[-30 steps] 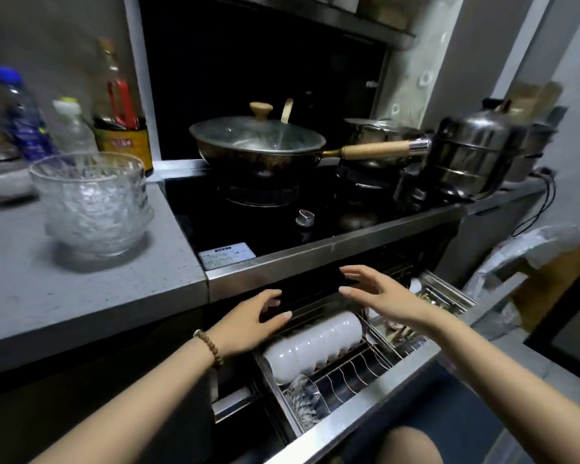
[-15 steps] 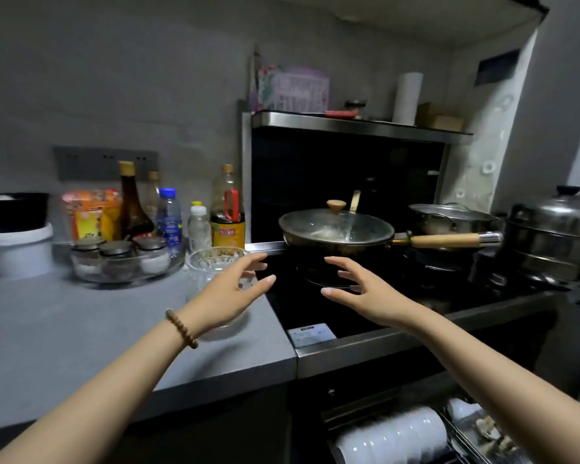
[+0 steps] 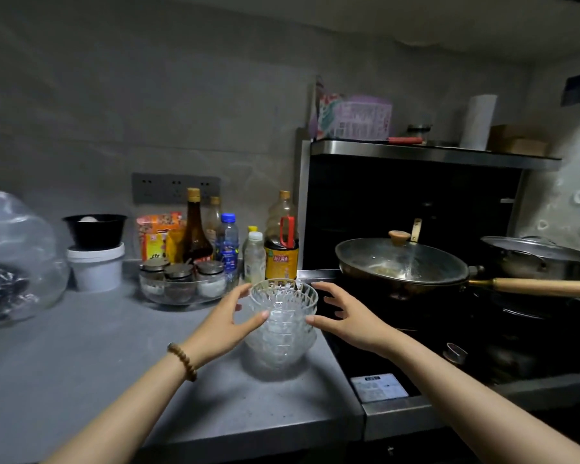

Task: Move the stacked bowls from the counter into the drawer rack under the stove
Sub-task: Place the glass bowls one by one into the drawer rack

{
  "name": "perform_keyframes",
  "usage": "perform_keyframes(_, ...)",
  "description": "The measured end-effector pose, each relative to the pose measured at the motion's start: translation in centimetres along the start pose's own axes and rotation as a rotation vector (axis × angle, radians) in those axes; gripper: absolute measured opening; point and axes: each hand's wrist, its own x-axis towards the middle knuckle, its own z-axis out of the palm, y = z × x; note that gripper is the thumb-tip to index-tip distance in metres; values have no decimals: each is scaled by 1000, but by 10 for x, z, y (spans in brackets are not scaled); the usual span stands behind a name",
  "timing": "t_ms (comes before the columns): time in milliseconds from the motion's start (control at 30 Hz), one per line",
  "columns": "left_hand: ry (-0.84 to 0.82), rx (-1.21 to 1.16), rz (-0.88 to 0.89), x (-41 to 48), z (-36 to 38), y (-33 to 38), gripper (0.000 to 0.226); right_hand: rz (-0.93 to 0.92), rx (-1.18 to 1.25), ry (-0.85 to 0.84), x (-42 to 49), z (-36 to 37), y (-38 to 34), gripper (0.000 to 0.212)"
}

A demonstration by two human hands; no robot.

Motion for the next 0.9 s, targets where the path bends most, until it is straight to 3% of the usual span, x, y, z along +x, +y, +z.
perform_keyframes(133, -11, -51, -49, 11, 8, -8, 107, 2, 50, 19, 13, 15, 5, 66)
perform_keyframes(333, -3, -36, -6, 25, 13, -17, 102, -41, -18, 12, 24, 19, 6, 25)
perform_keyframes(733, 64, -128, 22, 30, 23, -17, 99, -57, 60, 102, 27, 25, 2, 25)
perform_keyframes(900, 109, -209, 92, 30, 22, 10, 95, -78, 332, 132, 18, 7, -12, 20)
